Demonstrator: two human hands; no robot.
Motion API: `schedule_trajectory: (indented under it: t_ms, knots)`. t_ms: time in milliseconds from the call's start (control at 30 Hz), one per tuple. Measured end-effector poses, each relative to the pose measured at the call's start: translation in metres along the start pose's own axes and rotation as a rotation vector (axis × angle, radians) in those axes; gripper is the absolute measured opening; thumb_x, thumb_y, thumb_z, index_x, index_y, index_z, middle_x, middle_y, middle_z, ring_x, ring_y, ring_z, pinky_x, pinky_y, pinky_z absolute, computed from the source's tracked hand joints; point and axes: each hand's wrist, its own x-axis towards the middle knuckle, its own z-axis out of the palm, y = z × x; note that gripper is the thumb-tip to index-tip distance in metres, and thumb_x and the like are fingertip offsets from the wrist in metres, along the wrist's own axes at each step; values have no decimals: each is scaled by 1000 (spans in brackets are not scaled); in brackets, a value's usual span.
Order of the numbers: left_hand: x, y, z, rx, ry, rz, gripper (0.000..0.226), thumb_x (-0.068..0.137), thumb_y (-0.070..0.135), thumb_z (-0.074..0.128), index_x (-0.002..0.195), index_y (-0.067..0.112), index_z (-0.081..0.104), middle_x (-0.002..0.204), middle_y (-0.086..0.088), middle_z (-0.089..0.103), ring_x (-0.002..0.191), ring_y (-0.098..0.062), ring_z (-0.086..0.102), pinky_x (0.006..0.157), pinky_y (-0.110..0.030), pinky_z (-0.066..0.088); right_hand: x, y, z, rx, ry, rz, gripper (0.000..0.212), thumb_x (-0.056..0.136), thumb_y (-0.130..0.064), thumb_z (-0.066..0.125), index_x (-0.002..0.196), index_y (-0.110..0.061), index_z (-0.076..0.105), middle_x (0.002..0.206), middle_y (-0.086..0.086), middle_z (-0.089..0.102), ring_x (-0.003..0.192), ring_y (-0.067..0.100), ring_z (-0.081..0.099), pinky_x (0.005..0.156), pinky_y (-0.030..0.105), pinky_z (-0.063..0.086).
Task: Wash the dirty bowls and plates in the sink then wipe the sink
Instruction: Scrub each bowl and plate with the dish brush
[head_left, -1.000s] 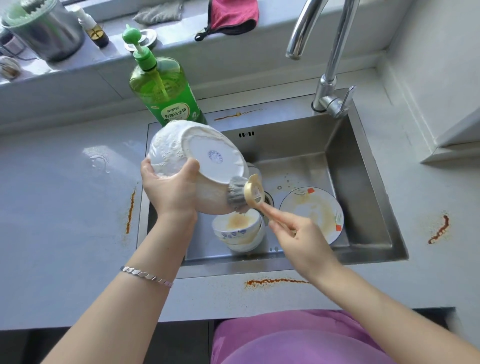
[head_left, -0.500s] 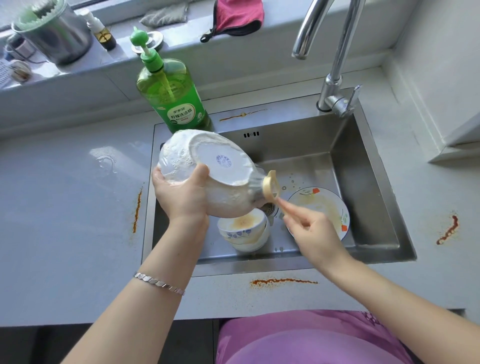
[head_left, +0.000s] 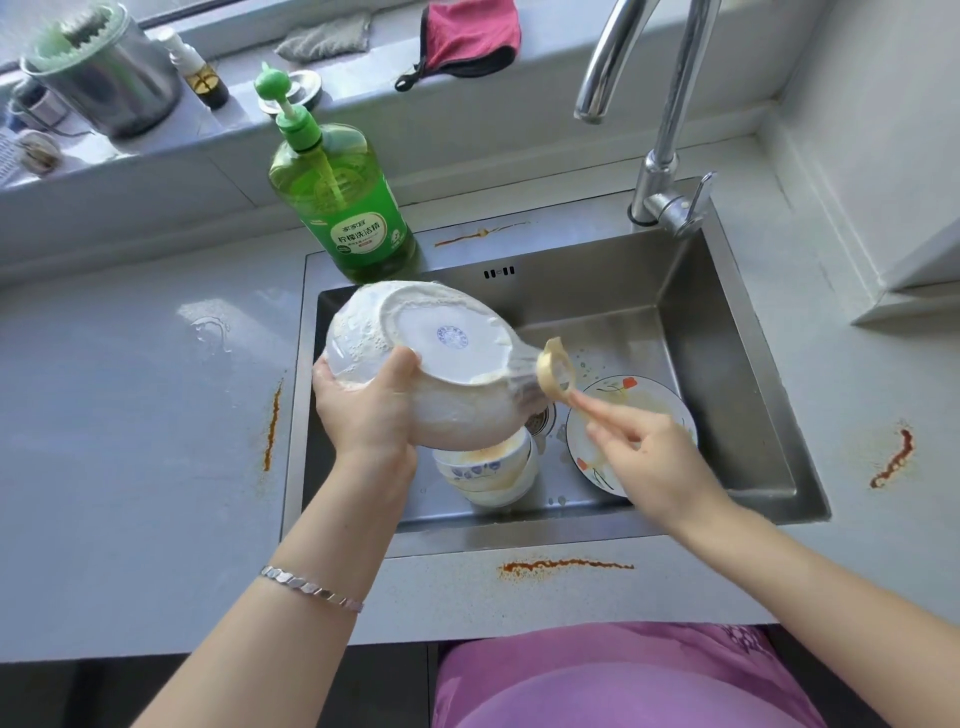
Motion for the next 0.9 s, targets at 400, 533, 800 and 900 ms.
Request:
schedule_trajectory:
  t_ms: [400,533,800,900]
  knots:
    - [-12,-7,-4,285,-191,149,59,66,1,73,117,23,52,102,-1,64,92,-17,65,78,-32,56,1,-20,-6,-169,-169,-10,36,93,-18,51,114,-48,57,99,-16,70,92,2,63,88,27,47]
    - [-11,-9,-11,317,-267,153,55,68,-4,71,110,28,54,95,6,63,83,-7,63,68,-22,56,13,-20,-13,-256,-110,0,38,93,-19,51,115,-49,56,108,-13,70,103,11,63,93,35,48]
    - [-6,-11,-19,409,-402,67,56,56,10,75,104,31,56,98,2,65,88,-14,66,70,-30,57,0,-34,2,-154,-133,-121,41,92,-18,54,106,-56,54,105,-16,70,98,9,65,90,38,51]
    - [-8,-7,-20,473,-479,117,50,52,13,69,95,36,56,90,7,65,78,-6,65,65,-25,57,19,-33,-5,-214,-29,-142,38,92,-22,53,112,-53,55,103,-9,72,91,13,65,84,39,51]
